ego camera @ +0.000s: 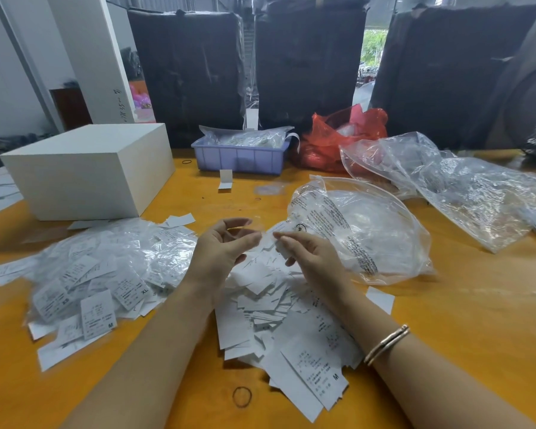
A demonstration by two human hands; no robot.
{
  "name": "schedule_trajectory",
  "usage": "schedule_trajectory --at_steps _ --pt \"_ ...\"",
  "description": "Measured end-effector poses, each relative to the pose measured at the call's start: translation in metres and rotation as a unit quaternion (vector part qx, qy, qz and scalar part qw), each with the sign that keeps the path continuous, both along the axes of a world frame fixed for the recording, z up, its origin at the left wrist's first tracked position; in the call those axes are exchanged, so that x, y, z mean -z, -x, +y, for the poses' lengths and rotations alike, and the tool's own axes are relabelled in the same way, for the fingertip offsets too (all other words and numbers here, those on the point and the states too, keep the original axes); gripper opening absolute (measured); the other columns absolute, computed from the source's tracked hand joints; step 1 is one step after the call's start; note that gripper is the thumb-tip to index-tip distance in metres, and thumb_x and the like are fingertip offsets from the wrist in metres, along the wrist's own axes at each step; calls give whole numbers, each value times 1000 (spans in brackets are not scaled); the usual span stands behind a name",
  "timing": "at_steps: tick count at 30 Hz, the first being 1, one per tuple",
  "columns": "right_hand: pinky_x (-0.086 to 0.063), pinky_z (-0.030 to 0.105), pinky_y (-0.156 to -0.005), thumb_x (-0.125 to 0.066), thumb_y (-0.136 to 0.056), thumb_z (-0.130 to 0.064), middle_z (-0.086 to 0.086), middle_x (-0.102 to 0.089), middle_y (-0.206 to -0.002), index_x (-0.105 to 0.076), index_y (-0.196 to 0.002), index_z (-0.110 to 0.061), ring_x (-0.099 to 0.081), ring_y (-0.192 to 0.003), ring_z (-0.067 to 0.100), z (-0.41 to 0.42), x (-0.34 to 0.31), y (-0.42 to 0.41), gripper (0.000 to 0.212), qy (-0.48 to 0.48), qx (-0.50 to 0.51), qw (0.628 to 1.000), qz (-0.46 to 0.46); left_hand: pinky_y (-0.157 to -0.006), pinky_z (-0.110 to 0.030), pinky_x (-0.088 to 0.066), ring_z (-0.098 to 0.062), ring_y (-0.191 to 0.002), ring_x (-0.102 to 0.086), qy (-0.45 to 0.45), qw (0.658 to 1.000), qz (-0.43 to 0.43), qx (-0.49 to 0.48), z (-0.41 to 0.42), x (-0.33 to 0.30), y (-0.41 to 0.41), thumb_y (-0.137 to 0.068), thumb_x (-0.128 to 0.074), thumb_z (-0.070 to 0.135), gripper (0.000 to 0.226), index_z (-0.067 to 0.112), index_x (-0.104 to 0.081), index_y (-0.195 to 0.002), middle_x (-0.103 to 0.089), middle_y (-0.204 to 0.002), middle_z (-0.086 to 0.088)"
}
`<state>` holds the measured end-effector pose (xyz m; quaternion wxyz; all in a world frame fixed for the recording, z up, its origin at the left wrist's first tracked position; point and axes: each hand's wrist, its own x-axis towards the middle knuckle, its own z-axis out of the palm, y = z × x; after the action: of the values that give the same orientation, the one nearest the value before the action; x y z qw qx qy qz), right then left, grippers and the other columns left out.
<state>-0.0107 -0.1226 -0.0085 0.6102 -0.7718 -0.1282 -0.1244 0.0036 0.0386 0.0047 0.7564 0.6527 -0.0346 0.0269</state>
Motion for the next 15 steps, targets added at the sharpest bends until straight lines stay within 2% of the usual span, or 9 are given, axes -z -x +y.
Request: schedule_trajectory --at_steps 2,5,7,9,12,15 --pt "-50 29 -65 -61 -89 -23 -6 -66 -76 -73 -96 -12 -57 -65 4 4 0 0 17 41 -2 999 -13 -66 -21 -44 -10 -81 -60 -33 999 -18 5 -3 0 1 -74 -75 13 26 26 -64 -94 -67 -81 8" --pt "-50 41 -65 -65 -86 -20 6 -66 -69 -73 -85 -6 -57 -64 15 3 0 1 16 43 23 998 -41 -63 -14 -48 -7 -79 -63 -64 997 -38 21 -3 -3 4 -76 -75 15 26 22 -65 -99 -70 -86 3" --pt "-49 39 -63 -68 -85 -18 10 -65 -66 -71 -80 -5 -56 -62 19 -1 -1 0 14 39 41 997 -56 -67 -19 -47 1 -83 -65 -90 994 -35 44 1 -7 6 -73 -74 28 31 24 -66 -103 -74 -88 4" --pt "-46 32 -59 -69 -84 -16 2 -62 -62 -70 -76 -6 -54 -58 14 -5 -1 0 12 57 43 994 -80 -68 -14 -45 5 -85 -65 -130 989 -42 64 5 -9 7 -73 -72 34 34 24 -67 -105 -75 -87 6" --pt "-41 19 -55 -70 -82 -12 -3 -59 -64 -69 -75 -4 -49 -56 6 -6 -2 1 11 107 25 986 -122 -60 -2 -43 7 -75 -65 -151 984 -61 68 5 -8 7 -80 -70 24 18 18 -72 -97 -74 -78 6" --pt "-45 21 -57 -68 -84 -12 -3 -60 -66 -68 -78 -7 -54 -58 10 -6 -3 0 9 115 19 985 -126 -58 -2 -43 5 -69 -65 -150 985 -74 53 2 -6 7 -80 -71 17 8 12 -73 -86 -73 -72 5"
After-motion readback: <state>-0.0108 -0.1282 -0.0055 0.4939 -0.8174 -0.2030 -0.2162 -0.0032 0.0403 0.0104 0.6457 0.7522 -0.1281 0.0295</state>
